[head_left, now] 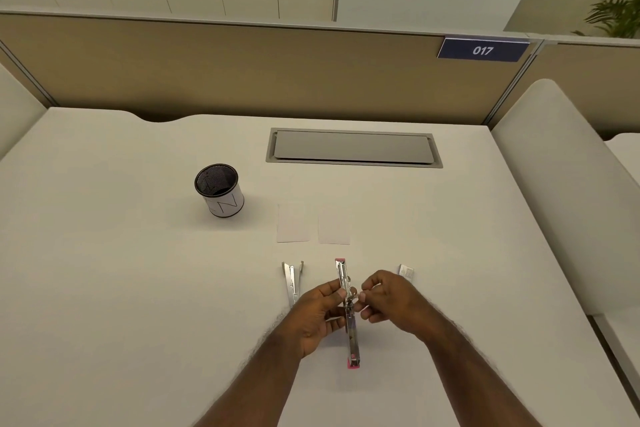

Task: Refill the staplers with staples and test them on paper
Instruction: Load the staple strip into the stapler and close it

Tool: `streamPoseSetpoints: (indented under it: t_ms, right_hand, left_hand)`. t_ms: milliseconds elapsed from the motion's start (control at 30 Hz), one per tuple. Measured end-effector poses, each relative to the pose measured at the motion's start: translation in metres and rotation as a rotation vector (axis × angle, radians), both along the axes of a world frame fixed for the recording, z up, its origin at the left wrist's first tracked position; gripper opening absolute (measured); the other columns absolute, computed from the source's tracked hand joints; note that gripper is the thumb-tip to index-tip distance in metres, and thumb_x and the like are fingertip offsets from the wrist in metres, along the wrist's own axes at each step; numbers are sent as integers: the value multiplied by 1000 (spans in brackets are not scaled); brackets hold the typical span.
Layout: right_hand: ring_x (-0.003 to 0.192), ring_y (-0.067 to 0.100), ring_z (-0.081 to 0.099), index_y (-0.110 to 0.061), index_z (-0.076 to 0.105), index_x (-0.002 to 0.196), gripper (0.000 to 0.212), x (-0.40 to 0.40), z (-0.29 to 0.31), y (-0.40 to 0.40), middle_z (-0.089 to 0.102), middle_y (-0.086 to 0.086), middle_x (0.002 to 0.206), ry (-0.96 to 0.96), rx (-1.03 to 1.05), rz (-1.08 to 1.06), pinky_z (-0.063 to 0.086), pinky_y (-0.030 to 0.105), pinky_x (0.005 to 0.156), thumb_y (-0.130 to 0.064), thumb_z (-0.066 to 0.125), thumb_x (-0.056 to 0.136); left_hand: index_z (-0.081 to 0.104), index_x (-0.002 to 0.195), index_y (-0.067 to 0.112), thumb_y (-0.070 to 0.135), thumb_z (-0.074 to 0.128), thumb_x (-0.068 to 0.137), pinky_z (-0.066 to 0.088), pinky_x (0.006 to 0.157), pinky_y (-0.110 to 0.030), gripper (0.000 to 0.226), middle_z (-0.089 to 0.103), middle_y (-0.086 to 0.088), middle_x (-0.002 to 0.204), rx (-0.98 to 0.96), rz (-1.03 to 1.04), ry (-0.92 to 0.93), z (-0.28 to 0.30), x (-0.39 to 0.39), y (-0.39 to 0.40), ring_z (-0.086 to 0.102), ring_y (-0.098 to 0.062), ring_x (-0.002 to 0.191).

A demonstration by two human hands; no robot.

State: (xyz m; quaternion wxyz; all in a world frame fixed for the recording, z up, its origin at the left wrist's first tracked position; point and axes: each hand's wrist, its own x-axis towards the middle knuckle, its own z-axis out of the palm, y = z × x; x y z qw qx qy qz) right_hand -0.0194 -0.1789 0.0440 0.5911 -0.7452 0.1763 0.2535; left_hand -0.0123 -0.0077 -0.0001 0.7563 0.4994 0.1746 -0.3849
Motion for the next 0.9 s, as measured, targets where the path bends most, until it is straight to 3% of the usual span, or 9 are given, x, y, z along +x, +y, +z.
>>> streamPoseSetpoints:
  t_ms: [100,267,433,633,833,900]
  right_hand:
    - [62,20,68,-4,64,86,5,2,5,-7,73,14,76,-103,-62,-45,58,30,60,-1,67,84]
    - [60,13,67,-12,76,84,15,0,11,-9,71,6,66,-183,-101,-76,57,22,60,1,69,83]
    - [63,13,68,-5,74,94,19,3,17,-4,71,4,68,-182,-112,-106,57,22,62,7,61,86]
    - [50,9,65,-15,72,72,12,4,28,0,68,-1,54,-244,-245,-99,53,20,52,-7,78,76]
    - [67,11,71,-23,77,83,19,4,33,0,75,-6,73,-332,-292,-26,58,21,68,-6,71,83]
    - [67,7,70,-29,76,80,19,3,36,1,74,-11,72,-351,-327,18,56,15,66,-10,73,81]
  left_hand:
    - [70,115,15,13,59,94,56,74,-33,23,74,-3,92,-51,18,17,2,1,2,64,-16,72]
    - [71,115,15,17,58,95,57,72,-32,24,74,-5,97,-107,4,1,8,0,4,68,-21,83]
    - [73,112,16,20,58,94,57,69,-31,24,73,-4,96,-147,-21,-8,11,-1,6,69,-21,82]
    - [73,114,19,24,59,93,56,67,-30,25,72,-3,94,-156,-48,-28,14,-1,5,68,-20,81]
    - [74,109,16,22,59,94,57,65,-30,22,73,-6,95,-136,-46,-32,18,-1,2,69,-21,81]
    - [74,109,15,21,59,95,57,66,-32,22,72,-6,95,-133,-49,-39,18,0,1,68,-22,80]
